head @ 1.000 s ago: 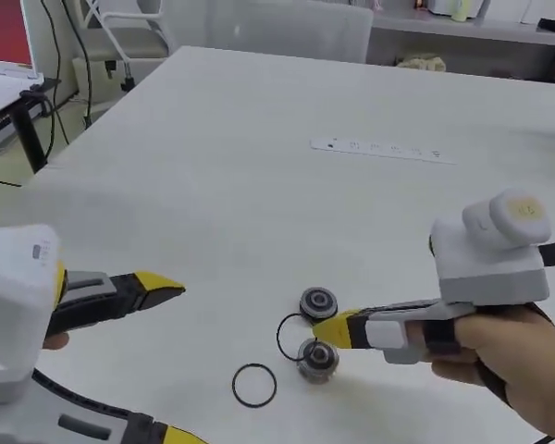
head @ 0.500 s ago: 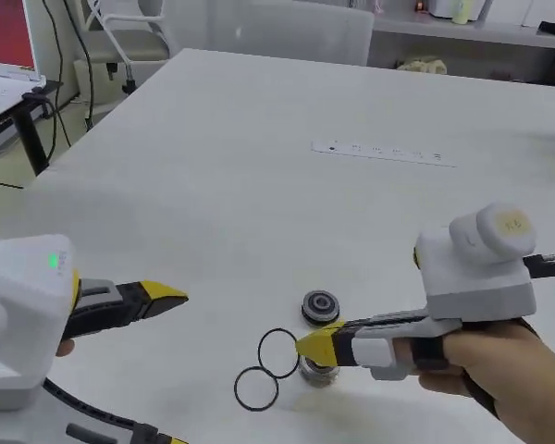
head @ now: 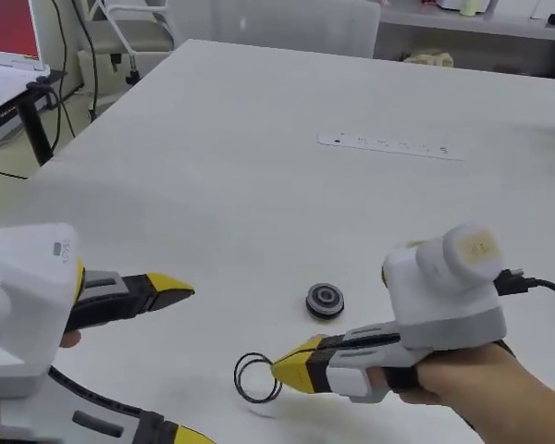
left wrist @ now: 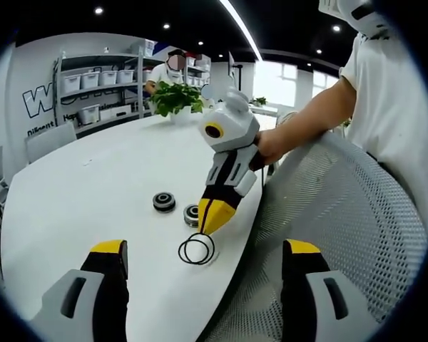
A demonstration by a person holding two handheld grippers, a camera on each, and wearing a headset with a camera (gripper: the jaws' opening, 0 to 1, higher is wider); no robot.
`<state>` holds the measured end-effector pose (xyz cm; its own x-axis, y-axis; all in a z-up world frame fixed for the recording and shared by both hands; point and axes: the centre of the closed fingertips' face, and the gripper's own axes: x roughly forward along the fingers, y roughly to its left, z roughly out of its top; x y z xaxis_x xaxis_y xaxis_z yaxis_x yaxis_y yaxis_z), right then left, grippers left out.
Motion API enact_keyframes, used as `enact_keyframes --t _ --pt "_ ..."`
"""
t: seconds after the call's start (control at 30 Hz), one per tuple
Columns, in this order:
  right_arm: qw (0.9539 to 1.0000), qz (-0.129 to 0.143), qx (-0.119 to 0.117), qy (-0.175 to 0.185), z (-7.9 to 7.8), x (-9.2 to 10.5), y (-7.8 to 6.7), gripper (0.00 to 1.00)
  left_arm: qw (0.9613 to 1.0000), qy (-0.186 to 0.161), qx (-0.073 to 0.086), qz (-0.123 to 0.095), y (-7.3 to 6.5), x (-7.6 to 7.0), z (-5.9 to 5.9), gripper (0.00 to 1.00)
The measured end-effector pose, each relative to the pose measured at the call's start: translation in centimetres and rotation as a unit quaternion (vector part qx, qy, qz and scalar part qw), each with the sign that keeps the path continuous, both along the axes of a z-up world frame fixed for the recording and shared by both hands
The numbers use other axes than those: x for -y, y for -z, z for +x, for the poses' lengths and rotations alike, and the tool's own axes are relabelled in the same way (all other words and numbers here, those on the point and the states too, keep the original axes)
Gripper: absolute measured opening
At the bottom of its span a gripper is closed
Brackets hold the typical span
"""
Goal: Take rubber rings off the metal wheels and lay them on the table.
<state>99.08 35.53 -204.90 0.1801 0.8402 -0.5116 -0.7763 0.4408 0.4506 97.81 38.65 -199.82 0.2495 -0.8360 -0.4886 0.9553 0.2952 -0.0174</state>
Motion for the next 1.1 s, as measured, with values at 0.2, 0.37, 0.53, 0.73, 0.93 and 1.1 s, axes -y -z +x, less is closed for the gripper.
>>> enact_keyframes --t 0.2,0.37,0.53,0.73,0.93,1.1 --pt "1.0 0.007 -0.007 0.002 0.0 -0.1 0.0 0.0 1.0 0.0 -0.002 0.002 0.1 0.0 0.0 0.87" --pt "0.9998 0.006 -0.011 0.014 0.4 0.2 0.2 0.0 1.0 0.0 0.0 0.002 0.1 0.0 0.0 0.86" --pt "0.9993 0.003 -0.024 0.028 0.7 0.5 0.7 0.0 1.0 0.001 -0.002 0.001 0.1 0.0 0.0 0.85" --pt "0.9987 0.008 -0.033 0.039 1.0 0.6 0.9 0.0 1.0 0.001 -0.002 0.002 0.1 0.0 0.0 0.85" --pt "0.9984 -0.001 -0.036 0.043 0.9 0.7 1.3 0.0 1.0 0.004 -0.001 0.003 0.1 0.0 -0.1 0.84" --pt "0.9986 -0.006 -0.028 0.044 1.1 0.8 1.4 0.0 1.0 0.004 -0.002 0.003 0.1 0.0 -0.1 0.83"
